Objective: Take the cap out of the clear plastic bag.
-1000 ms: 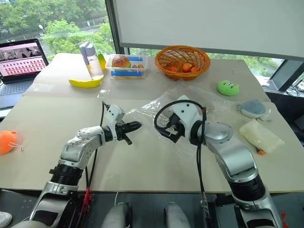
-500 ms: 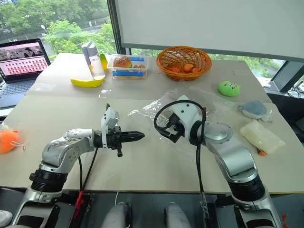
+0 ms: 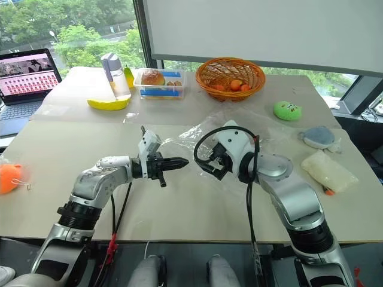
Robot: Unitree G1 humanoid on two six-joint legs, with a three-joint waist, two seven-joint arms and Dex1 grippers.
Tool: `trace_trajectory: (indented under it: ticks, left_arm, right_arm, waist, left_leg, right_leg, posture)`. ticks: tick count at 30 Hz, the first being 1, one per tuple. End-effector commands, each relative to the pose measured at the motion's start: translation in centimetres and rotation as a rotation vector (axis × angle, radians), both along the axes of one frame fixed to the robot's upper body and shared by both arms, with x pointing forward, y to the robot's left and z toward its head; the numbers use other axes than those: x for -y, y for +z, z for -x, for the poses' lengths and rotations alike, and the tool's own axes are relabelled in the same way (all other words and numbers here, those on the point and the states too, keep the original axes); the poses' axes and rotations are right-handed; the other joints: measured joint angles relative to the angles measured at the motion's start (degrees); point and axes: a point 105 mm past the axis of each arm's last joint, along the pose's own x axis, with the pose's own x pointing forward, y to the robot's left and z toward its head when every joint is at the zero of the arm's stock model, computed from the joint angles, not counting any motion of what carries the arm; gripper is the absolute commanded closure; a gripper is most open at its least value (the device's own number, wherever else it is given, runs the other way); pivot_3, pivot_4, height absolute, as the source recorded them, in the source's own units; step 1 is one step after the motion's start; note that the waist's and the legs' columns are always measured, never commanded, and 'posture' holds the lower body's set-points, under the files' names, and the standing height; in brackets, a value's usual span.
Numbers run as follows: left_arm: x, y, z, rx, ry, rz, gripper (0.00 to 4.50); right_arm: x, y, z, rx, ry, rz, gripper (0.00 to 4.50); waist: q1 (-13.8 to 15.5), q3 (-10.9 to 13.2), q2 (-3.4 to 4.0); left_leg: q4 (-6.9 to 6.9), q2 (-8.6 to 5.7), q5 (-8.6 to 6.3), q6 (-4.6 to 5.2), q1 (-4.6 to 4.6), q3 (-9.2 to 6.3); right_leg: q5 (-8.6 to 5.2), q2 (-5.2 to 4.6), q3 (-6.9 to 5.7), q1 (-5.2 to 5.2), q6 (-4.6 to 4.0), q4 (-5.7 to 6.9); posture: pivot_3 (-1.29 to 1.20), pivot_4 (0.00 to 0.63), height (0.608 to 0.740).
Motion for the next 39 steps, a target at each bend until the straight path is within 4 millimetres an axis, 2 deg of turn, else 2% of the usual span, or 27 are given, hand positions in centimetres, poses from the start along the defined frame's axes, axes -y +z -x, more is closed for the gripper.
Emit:
trace_trajectory:
  ticks: [1,13,23,32,39]
  left_arm:
    - [-0.7,0.4,-0.7,0.036,0.044,-0.008,4.39]
    - [-1.6,-0.7,-1.2,0.047,0.101,-0.07,4.39]
    - [-1.2,-1.2,-3.1,0.084,0.138,-0.113,4.39]
    - [0.8,0.3,-4.7,0.141,0.148,-0.048,4.39]
    - [5.1,1.3,-4.5,0.165,0.04,0.023,4.39]
  right_arm:
    - [0.0,1.0,0.4,0.039,0.006,-0.012,0.0]
    - [-0.2,0.9,0.5,0.032,0.016,-0.011,0.0]
    - [-0.1,1.0,0.4,0.029,0.013,-0.007,0.0]
    - [0.0,0.7,0.7,0.022,0.002,0.001,0.0]
    - [0.6,0.8,0.7,0.075,-0.023,0.055,0.0]
  waist:
    - [0.03,0.0,0.0]
    - [0.1,0.0,0.0]
    - [0.14,0.0,0.0]
    - [0.15,0.0,-0.01]
    - [0.29,0.0,0.0]
  left_leg:
    - [0.0,0.0,0.0,0.0,0.0,0.0]
    - [0.0,0.0,0.0,0.0,-0.02,0.0]
    - [0.0,-0.01,0.0,0.0,-0.03,-0.01]
    - [0.0,-0.02,0.0,0.0,-0.05,-0.02]
    - [0.0,-0.07,0.0,0.0,-0.09,-0.06]
  right_leg:
    - [0.0,0.0,0.0,0.0,0.0,0.0]
    - [0.0,-0.01,0.0,0.0,0.0,0.0]
    - [0.0,-0.01,-0.02,0.0,0.0,-0.01]
    - [0.0,-0.01,-0.02,-0.01,0.0,-0.01]
    - [-0.01,-0.02,-0.03,-0.01,0.02,-0.02]
  posture:
    - [0.0,0.15,0.72]
    - [0.0,0.15,0.72]
    - [0.0,0.15,0.72]
    - [0.0,0.15,0.72]
    - [0.0,0.15,0.72]
